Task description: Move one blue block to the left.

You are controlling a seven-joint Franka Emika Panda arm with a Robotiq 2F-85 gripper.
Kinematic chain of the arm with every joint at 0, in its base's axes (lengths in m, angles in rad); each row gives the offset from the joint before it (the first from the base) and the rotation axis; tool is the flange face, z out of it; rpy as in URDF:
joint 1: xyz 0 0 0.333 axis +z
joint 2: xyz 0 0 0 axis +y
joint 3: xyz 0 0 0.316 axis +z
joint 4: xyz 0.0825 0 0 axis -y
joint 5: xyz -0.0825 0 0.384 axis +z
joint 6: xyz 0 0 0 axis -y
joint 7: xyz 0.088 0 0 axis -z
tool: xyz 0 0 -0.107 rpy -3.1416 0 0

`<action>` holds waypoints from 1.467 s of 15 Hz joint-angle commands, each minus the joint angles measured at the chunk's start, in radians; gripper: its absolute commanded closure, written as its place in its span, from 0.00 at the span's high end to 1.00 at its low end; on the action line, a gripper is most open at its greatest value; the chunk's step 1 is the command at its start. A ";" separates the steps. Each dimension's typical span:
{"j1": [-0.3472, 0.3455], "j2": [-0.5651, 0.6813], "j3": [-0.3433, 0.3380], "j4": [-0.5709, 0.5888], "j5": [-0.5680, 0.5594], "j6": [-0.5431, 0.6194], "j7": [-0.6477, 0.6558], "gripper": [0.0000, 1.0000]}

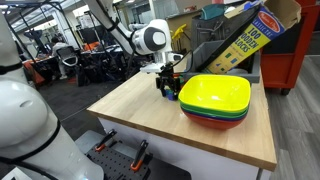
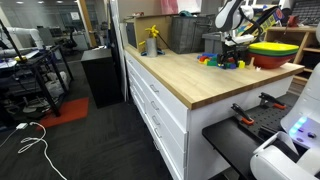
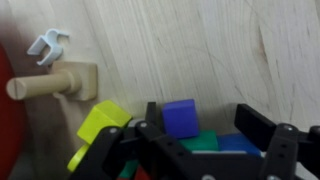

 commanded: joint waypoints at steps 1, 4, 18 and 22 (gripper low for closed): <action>0.000 0.031 -0.003 0.050 0.007 -0.011 -0.038 0.49; -0.002 0.019 -0.006 0.046 0.008 -0.023 -0.041 0.27; 0.019 -0.195 0.026 -0.057 0.046 -0.241 -0.045 0.07; 0.041 -0.254 0.062 -0.049 0.125 -0.294 -0.043 0.07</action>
